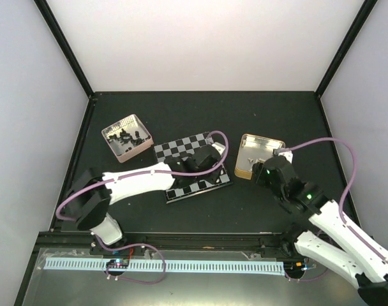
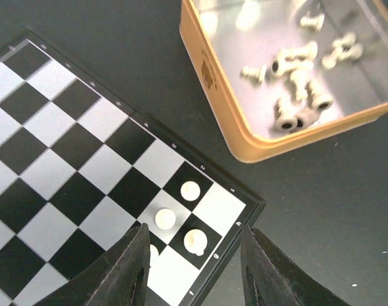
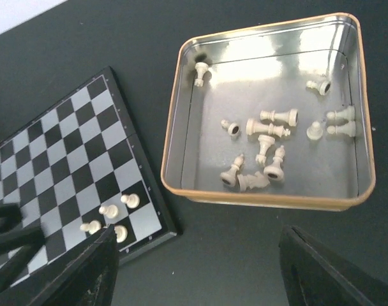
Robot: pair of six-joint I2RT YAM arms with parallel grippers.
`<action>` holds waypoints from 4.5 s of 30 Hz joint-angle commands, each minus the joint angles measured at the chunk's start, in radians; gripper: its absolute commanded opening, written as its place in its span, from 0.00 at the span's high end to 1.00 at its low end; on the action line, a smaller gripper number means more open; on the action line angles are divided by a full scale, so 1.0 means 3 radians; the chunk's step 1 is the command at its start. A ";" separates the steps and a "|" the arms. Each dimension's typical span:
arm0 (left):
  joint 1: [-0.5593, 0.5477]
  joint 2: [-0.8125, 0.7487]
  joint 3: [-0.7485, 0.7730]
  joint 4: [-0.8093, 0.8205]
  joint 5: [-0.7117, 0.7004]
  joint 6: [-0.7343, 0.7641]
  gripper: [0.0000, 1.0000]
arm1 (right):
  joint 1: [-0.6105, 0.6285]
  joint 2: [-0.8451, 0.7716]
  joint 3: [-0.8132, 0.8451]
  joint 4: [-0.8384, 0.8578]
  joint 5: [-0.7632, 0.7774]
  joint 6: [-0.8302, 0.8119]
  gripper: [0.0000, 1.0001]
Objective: Set up the chess pieces on the board
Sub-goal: Place the chess piece on the chessboard, then pick up the chess piece from the storage box, then place the chess piece on the chessboard.
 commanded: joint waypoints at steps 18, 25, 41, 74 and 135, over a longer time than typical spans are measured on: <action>0.0404 -0.1080 -0.0420 -0.0386 0.0472 -0.0110 0.54 | -0.1684 0.2662 0.0728 0.0818 -0.0829 -0.1074 0.54; 0.0464 -0.0939 -0.0266 -0.0427 0.0666 -0.0016 0.55 | -0.1728 0.3090 0.0875 0.0672 -0.0742 -0.1268 0.66; 0.0678 -0.0819 -0.0336 -0.0320 0.0962 -0.0015 0.56 | -0.1765 0.3675 0.1309 0.0544 -0.0717 -0.1582 0.58; 0.1281 -0.1480 -0.0108 -0.0361 0.2467 -0.0330 0.40 | -0.1601 0.1140 -0.0159 0.2780 -0.3424 -0.1800 0.92; 0.1216 -0.1161 0.0139 -0.0541 0.3002 -0.0149 0.98 | -0.0561 0.1383 0.0241 0.2651 -0.4332 -0.2020 0.64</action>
